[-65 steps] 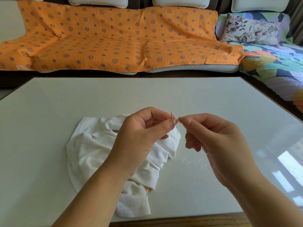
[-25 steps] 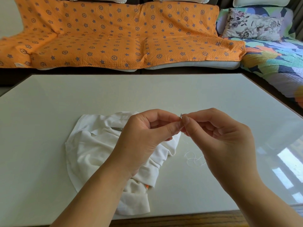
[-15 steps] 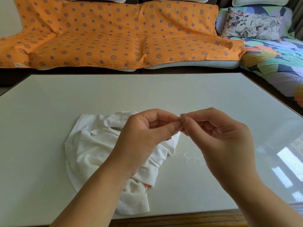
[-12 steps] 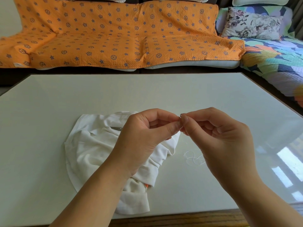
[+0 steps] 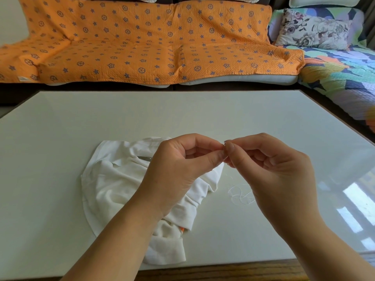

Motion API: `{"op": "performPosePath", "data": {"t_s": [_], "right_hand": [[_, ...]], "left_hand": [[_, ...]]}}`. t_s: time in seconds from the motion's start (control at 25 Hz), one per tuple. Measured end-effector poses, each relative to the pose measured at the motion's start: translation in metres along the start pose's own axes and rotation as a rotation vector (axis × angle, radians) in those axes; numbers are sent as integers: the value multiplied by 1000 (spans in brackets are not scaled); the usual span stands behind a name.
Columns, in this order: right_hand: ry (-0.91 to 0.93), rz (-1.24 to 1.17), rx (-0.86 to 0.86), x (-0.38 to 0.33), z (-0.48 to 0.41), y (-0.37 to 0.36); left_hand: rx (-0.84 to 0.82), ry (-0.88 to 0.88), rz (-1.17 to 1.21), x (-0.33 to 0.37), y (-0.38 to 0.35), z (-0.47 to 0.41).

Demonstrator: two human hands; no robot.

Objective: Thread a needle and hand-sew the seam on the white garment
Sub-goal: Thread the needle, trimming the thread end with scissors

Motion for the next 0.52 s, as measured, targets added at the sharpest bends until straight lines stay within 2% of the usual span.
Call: {"op": "performPosePath", "data": {"t_s": [0.52], "right_hand": [[-42, -29, 0, 0, -1, -1]], "left_hand": [[12, 5, 0, 1, 0, 0]]}}
Point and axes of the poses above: each hand's wrist, its own z-axis away from the middle knuckle, its own y-axis out of the back of the hand, x = y × z, the point moved 1 cm from there along -z, towards the middle knuckle, and after that the axes turned 9 degrees about -y, right-handed, at the moved point
